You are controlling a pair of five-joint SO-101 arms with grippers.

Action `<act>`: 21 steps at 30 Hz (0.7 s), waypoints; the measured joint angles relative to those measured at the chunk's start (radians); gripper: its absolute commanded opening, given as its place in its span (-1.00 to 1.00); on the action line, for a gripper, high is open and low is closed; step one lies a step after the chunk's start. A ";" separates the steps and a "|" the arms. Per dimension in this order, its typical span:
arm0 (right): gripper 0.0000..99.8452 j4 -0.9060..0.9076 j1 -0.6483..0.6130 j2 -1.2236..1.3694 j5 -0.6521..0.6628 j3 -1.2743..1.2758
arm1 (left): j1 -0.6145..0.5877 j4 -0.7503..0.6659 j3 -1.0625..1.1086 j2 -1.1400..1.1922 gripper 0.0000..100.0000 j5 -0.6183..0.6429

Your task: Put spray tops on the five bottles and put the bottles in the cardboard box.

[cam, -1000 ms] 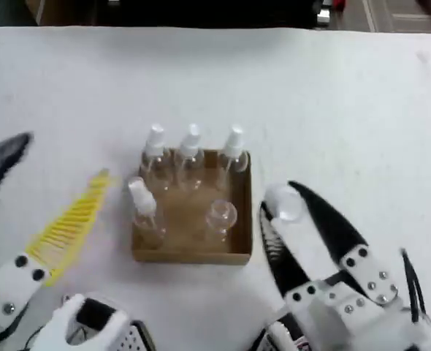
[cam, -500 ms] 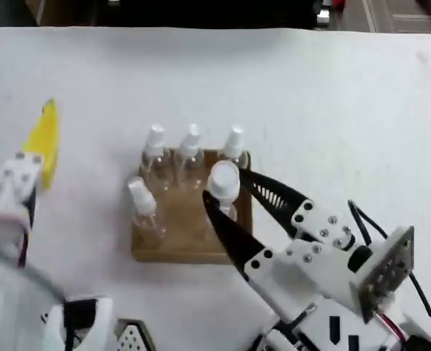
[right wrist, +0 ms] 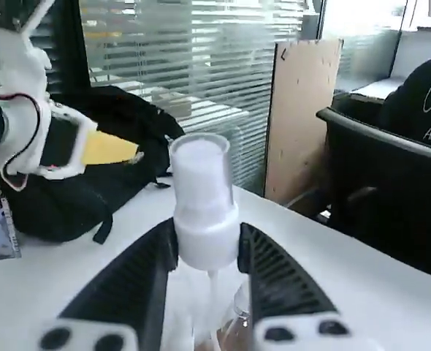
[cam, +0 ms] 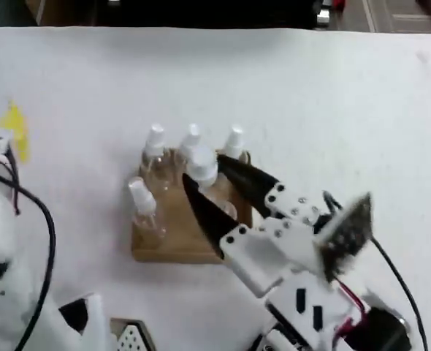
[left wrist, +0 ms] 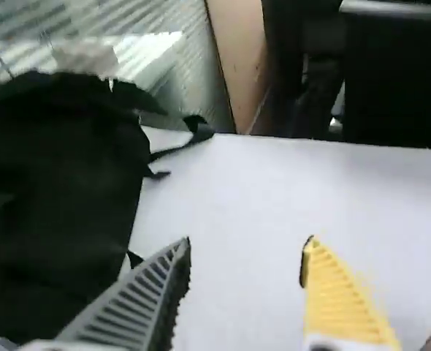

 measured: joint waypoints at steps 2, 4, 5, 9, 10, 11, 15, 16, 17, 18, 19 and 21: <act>-0.97 -0.020 0.000 0.000 0.035 0.052 | -0.002 -0.008 0.083 0.000 -0.53 0.052; -0.97 -0.041 0.035 0.005 0.058 0.135 | -0.002 -0.018 0.164 0.000 -0.53 0.100; -0.97 -0.046 0.061 0.006 0.058 0.173 | -0.002 -0.029 0.206 0.000 -0.53 0.126; -0.97 -0.051 0.173 -0.028 0.023 0.295 | -0.002 -0.115 0.379 -0.028 -0.53 0.224; -0.97 -0.051 0.192 -0.054 0.012 0.318 | -0.002 -0.144 0.425 -0.055 -0.53 0.249; -0.97 -0.051 0.196 -0.089 0.006 0.339 | -0.003 -0.176 0.476 -0.087 -0.53 0.276; -0.97 -0.094 0.190 -0.241 -0.028 0.427 | -0.005 -0.284 0.697 -0.267 -0.53 0.364; -0.97 -0.104 0.189 -0.273 -0.031 0.453 | -0.003 -0.313 0.750 -0.321 -0.53 0.371; -0.97 -0.118 0.181 -0.304 -0.031 0.471 | -0.005 -0.336 0.804 -0.381 -0.53 0.376; -0.97 -0.133 0.170 -0.330 -0.031 0.489 | -0.006 -0.353 0.853 -0.440 -0.53 0.379; -0.97 -0.149 0.158 -0.348 -0.031 0.499 | -0.005 -0.362 0.895 -0.502 -0.53 0.379; -0.97 -0.167 0.135 -0.364 -0.031 0.503 | 0.014 -0.367 0.965 -0.615 -0.53 0.379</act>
